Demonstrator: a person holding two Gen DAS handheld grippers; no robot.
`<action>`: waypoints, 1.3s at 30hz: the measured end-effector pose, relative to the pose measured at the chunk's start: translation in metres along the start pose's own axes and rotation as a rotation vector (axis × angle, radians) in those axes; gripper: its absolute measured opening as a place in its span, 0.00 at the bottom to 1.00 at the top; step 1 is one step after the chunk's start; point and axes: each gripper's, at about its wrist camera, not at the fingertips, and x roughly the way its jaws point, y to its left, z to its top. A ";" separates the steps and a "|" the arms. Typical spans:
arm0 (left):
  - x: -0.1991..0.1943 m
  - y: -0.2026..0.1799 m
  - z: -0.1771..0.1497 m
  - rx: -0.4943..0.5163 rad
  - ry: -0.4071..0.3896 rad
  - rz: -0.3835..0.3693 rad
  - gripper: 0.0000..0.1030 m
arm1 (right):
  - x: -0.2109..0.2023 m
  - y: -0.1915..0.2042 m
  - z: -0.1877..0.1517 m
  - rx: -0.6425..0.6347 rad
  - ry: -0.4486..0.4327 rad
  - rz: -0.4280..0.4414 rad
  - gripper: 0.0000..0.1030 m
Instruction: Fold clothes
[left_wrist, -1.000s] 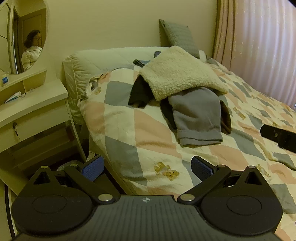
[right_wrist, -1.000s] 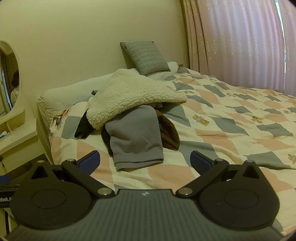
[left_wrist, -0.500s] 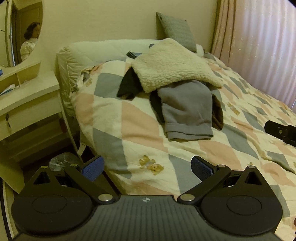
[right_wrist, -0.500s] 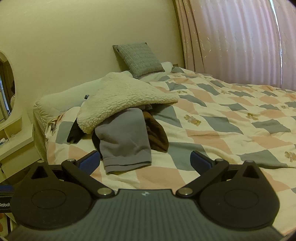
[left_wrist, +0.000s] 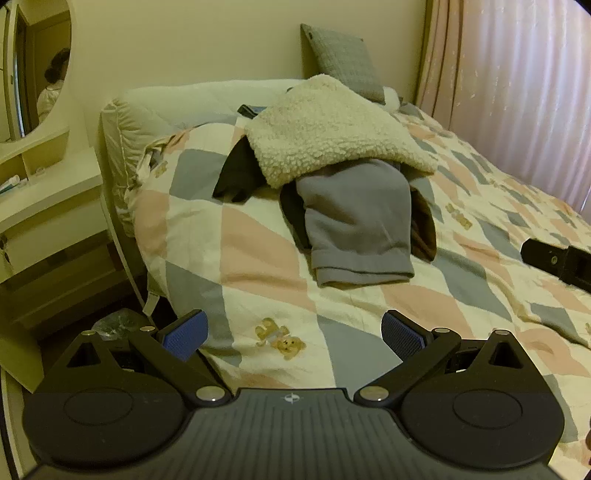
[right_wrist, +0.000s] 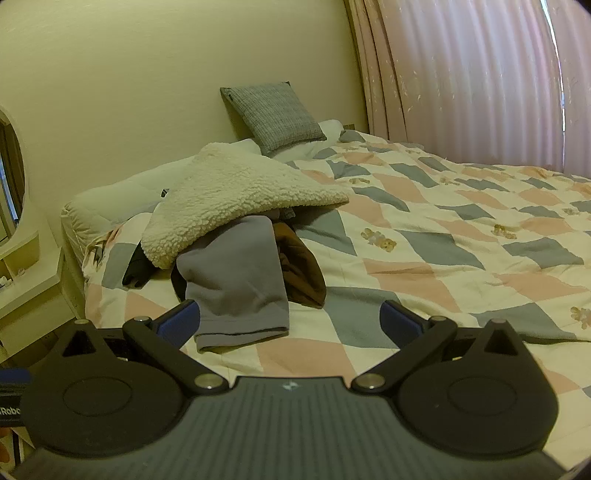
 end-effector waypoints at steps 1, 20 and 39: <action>0.000 0.001 0.000 -0.007 -0.005 -0.005 1.00 | 0.001 0.000 0.000 0.001 0.001 0.001 1.00; 0.028 0.007 0.001 -0.036 -0.012 0.002 1.00 | 0.027 0.003 -0.004 -0.019 0.036 0.032 1.00; 0.171 -0.003 0.087 -0.049 0.196 0.029 1.00 | 0.189 -0.005 0.046 -0.048 0.235 0.202 1.00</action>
